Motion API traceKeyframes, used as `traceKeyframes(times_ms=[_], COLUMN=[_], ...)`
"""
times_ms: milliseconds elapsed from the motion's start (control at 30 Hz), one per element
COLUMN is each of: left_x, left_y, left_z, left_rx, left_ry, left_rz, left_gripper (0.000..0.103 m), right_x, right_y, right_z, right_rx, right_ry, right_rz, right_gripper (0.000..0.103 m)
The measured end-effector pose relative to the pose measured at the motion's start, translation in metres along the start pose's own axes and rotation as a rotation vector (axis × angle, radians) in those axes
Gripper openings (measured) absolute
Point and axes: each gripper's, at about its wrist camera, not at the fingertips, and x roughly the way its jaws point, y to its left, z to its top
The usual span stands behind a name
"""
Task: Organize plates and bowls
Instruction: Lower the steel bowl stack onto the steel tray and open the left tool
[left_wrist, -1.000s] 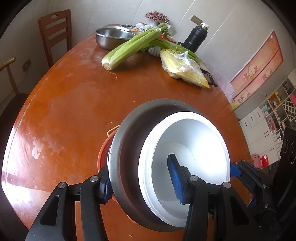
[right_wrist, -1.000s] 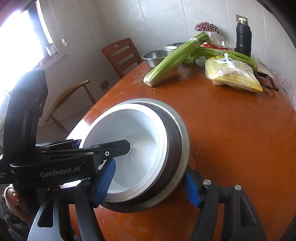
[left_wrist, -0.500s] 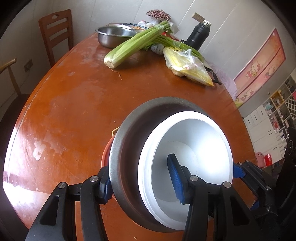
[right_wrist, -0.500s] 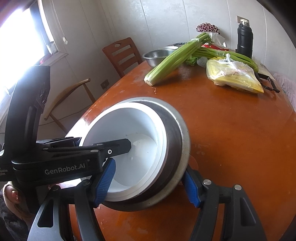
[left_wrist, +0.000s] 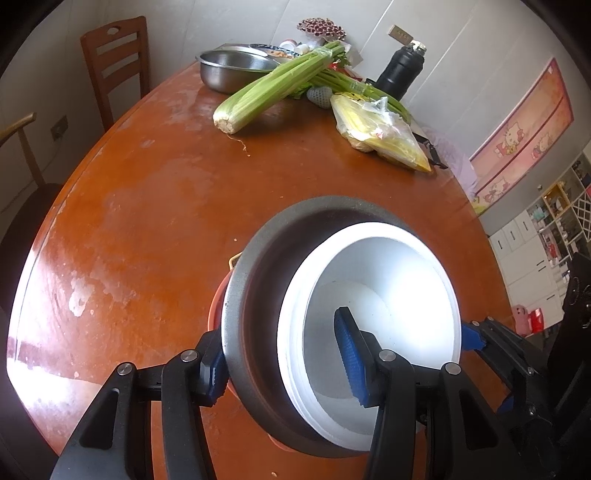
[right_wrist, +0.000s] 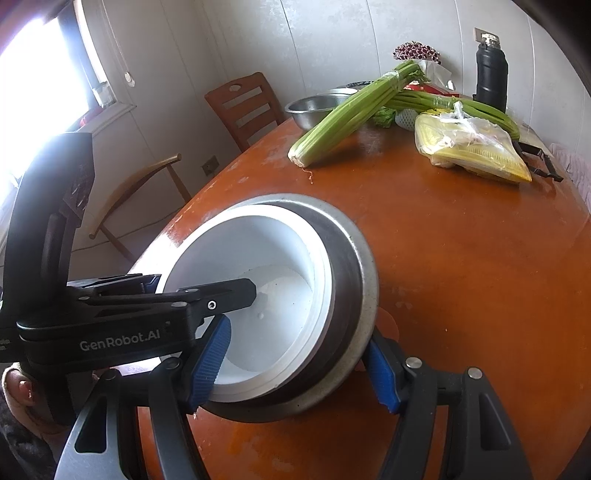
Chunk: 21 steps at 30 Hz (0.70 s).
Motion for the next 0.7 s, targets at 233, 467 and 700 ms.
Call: traceKeyframes(times_ms=[233,467,700], left_x=[-0.007,-0.014,-0.012], left_y=[0.001,0.008,0.024], left_z=[0.001,0.000,-0.002], left_rx=[-0.003,-0.014,-0.074], left_ry=[-0.021,-0.033,-0.026], left_rz=[0.035,0.057,0.035], left_gripper=[0.053,0.054,0.060], right_x=[-0.001,-0.002,-0.006], right_y=[-0.005,-0.007,-0.007], right_z=[0.001,0.002,0.002], right_rx=[0.012,0.019,0.018], right_ry=[-0.010,-0.020,-0.040], right_rz=[0.015,0.022,0.026], right_gripper=[0.069,0.069,0.069])
